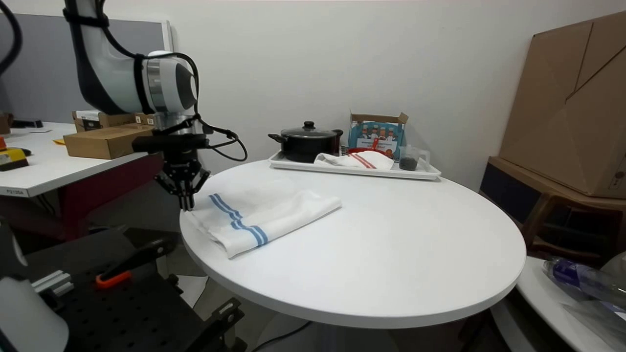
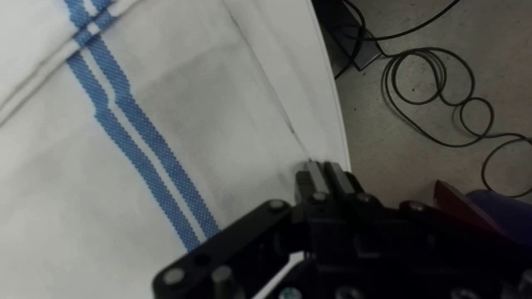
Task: Fold the towel on the table
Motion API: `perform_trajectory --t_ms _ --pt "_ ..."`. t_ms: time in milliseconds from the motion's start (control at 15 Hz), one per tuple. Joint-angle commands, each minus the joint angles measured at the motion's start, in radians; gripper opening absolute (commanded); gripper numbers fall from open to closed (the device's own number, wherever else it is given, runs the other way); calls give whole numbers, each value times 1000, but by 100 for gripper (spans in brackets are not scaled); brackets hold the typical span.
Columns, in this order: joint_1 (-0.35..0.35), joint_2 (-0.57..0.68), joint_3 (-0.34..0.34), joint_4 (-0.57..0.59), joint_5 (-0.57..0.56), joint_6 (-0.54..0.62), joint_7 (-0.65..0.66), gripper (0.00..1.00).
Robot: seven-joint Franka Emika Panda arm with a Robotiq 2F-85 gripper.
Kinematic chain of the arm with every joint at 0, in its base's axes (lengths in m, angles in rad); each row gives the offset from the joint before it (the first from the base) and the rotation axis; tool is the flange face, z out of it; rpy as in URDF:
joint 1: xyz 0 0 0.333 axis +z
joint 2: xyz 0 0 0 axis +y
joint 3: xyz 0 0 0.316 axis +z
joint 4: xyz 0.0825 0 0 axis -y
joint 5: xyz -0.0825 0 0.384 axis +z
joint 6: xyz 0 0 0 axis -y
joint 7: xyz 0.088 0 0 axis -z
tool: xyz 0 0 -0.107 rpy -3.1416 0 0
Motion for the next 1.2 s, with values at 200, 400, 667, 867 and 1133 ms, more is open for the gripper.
perform_trajectory --t_ms 200,400,667,867,1133 --pt "15 -4 -24 7 -14 23 6 1" --pt "-5 -25 -28 26 6 33 -6 1" --pt "-85 -113 -18 40 88 92 -41 1" --pt "-171 -194 -8 24 206 141 -79 1" --pt "-199 -277 -96 -38 148 210 37 0"
